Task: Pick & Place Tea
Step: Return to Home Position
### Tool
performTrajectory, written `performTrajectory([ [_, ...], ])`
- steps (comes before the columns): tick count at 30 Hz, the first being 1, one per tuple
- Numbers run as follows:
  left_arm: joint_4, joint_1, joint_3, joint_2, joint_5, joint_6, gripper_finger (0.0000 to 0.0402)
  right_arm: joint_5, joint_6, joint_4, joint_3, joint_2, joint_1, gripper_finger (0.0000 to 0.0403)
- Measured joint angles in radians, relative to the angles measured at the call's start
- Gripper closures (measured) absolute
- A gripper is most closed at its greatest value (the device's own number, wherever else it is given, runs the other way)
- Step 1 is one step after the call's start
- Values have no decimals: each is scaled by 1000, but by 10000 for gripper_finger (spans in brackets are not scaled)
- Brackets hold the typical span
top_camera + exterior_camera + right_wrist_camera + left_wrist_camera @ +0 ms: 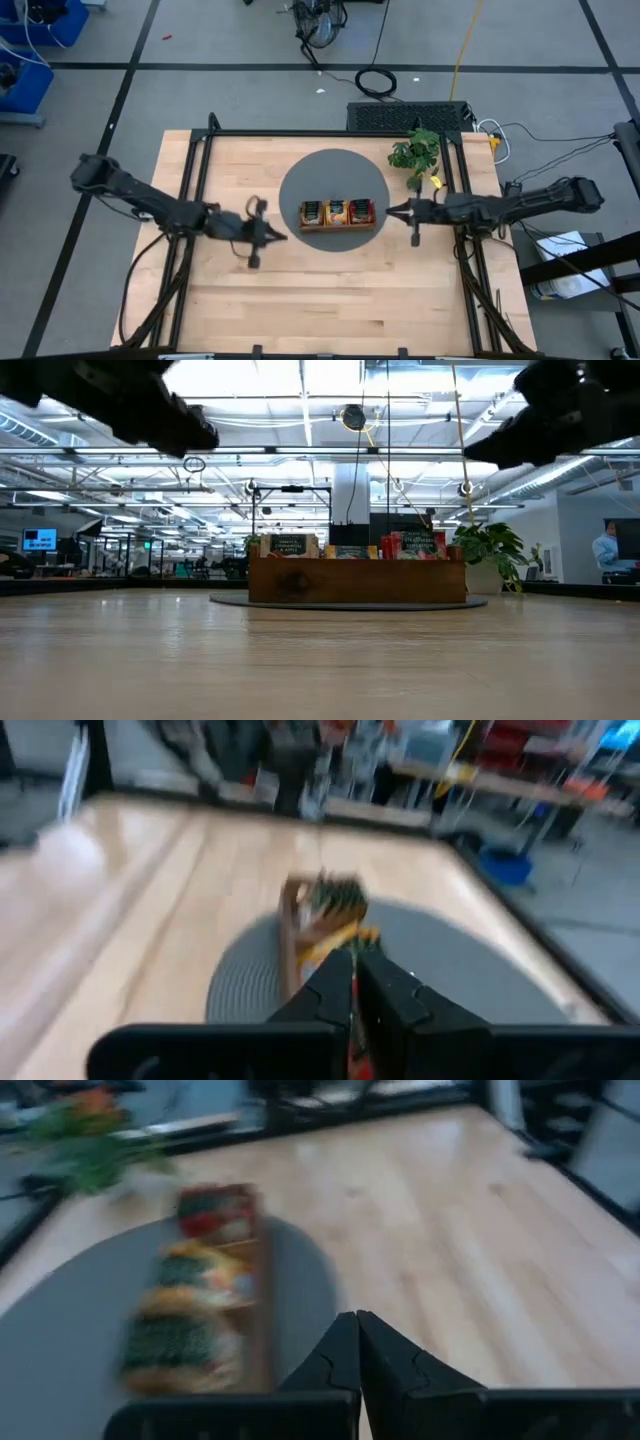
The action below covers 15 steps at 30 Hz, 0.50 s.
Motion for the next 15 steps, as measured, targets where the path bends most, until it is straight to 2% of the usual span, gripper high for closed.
performTrajectory([
  [3,14,64,-92,-117,32,-14,399,-43,-3,66,-64,-90,-11,401],
  [6,62,69,-177,-232,53,29,398,-126,2,87,-113,-176,-16,400],
  [12,44,71,-305,-487,57,92,399,-134,10,87,-179,-296,-22,402],
  [15,58,123,-341,-570,141,101,399,-183,19,93,-199,-347,-44,402],
])
